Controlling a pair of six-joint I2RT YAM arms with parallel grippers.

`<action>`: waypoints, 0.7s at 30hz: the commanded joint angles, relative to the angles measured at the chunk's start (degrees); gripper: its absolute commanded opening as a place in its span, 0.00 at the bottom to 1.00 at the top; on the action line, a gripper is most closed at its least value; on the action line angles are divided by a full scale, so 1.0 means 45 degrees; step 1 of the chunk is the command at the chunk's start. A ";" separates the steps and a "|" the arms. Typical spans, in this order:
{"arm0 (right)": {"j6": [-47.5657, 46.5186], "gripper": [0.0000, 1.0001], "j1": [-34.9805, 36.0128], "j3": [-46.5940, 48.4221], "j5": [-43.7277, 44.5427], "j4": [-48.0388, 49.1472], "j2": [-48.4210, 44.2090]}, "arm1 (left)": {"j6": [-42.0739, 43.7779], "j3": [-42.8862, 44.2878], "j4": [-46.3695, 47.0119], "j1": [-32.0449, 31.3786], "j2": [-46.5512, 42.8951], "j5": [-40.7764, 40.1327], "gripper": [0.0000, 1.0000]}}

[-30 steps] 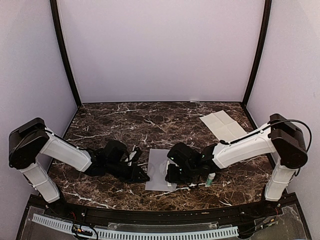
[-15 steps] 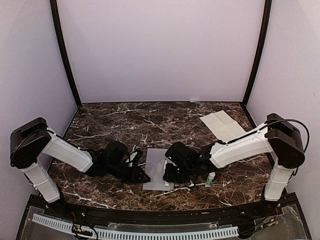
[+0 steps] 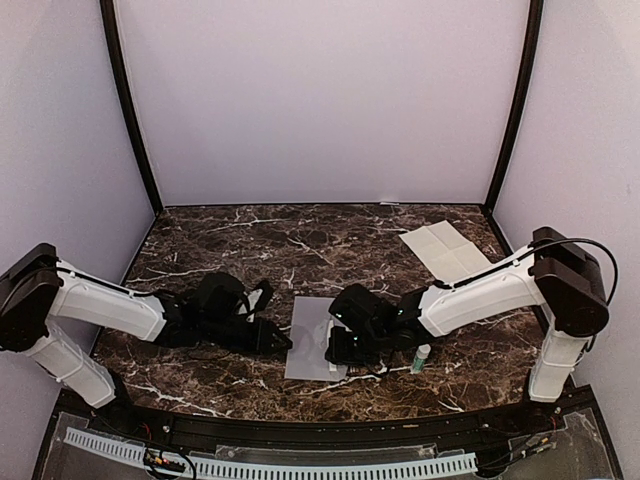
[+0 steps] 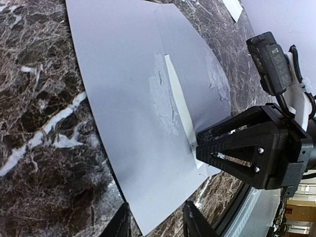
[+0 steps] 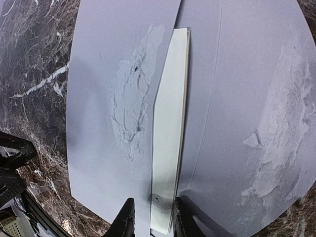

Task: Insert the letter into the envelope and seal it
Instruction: Place the letter in the envelope.

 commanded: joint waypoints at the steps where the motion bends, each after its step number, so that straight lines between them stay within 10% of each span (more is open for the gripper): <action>1: 0.0072 0.24 0.0103 0.0017 0.0157 -0.0459 0.0283 | 0.0198 -0.0023 -0.0540 0.0059 0.0256 -0.0041 0.36; 21: 0.0023 0.24 0.0098 0.0055 0.0013 -0.0236 0.0388 | -0.0137 0.0169 0.0615 0.0054 0.1985 0.1099 0.38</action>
